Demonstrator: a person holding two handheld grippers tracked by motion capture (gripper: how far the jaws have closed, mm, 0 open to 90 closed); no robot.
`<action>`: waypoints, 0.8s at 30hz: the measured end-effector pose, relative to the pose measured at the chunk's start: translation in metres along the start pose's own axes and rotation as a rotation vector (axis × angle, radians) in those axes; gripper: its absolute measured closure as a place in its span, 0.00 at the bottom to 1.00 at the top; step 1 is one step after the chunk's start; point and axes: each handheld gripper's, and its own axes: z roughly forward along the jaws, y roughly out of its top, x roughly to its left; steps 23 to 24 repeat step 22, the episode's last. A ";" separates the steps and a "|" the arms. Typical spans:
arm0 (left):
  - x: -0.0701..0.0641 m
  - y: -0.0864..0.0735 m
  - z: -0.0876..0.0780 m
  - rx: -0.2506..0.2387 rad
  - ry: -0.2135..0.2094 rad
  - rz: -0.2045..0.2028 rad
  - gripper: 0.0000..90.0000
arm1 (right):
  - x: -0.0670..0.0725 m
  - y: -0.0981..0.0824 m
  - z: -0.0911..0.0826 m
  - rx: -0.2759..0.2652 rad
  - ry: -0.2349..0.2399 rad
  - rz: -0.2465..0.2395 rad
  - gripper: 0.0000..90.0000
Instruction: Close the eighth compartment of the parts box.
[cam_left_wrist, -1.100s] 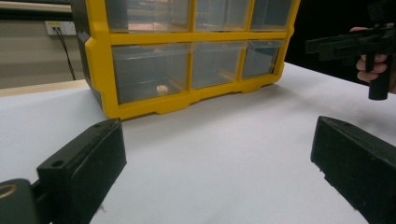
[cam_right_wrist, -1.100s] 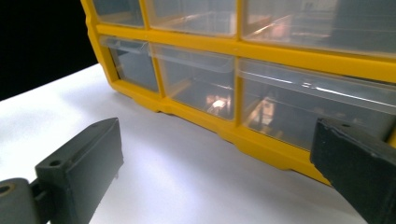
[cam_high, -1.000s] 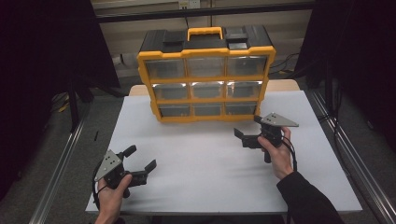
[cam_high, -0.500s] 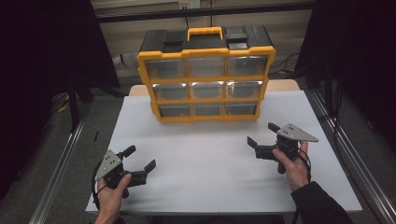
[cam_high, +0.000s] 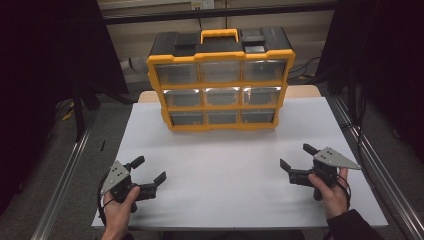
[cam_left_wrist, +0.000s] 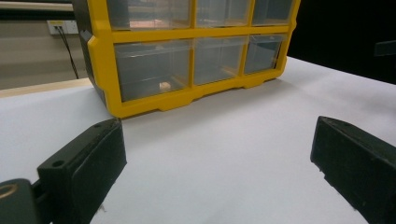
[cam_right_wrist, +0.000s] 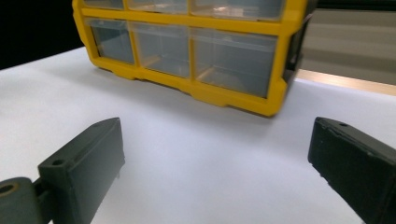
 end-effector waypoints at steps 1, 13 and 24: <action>0.000 0.000 0.000 0.000 0.001 -0.002 0.03 | -0.002 -0.001 -0.003 -0.002 -0.011 -0.006 0.05; -0.001 -0.001 -0.004 -0.004 0.014 -0.006 0.04 | -0.004 -0.008 -0.034 -0.022 -0.073 -0.009 0.06; -0.002 -0.002 -0.004 0.014 0.016 0.005 0.04 | -0.005 -0.012 -0.040 -0.010 -0.085 0.001 0.05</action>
